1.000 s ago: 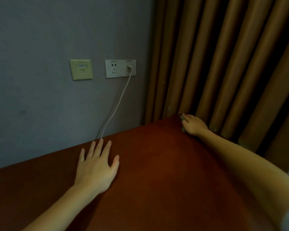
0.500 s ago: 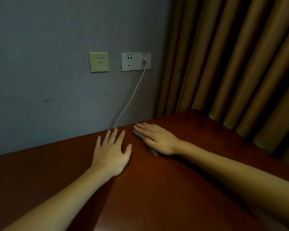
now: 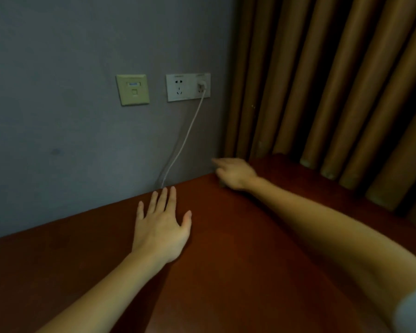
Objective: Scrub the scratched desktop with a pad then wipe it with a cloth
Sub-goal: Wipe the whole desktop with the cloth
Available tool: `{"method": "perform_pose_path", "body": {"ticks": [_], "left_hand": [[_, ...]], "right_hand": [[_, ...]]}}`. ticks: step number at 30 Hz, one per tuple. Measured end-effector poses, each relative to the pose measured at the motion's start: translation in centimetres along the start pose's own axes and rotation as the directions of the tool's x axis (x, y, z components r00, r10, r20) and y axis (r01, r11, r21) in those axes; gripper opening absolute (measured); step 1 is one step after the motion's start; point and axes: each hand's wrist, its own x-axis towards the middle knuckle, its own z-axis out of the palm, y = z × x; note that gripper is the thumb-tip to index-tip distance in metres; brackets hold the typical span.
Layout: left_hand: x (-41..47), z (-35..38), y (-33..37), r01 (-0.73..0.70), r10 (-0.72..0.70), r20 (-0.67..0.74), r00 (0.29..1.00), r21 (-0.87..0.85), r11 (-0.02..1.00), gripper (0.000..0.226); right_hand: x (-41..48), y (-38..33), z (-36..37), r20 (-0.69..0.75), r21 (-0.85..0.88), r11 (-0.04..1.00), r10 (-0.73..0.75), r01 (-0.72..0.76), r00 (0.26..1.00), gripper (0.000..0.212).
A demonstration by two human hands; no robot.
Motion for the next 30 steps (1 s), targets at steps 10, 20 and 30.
{"method": "perform_pose_path", "body": {"ticks": [10, 20, 30], "left_hand": [[0.0, -0.2, -0.1, 0.028, -0.028, 0.011, 1.0, -0.003, 1.0, 0.066], [-0.2, -0.1, 0.1, 0.044, -0.045, -0.019, 0.999, -0.023, 0.999, 0.065], [-7.8, -1.9, -1.8, 0.059, -0.059, 0.001, 0.998, -0.032, 0.998, 0.053]], "right_hand": [[-6.7, 2.9, -1.4, 0.04, 0.038, 0.984, -0.176, 0.174, 0.984, 0.069], [-9.4, 9.4, -1.7, -0.161, -0.043, 0.854, 0.506, -0.518, 0.847, 0.045], [-17.8, -14.0, 0.5, 0.035, 0.017, 0.945, -0.327, 0.327, 0.944, 0.07]]}}
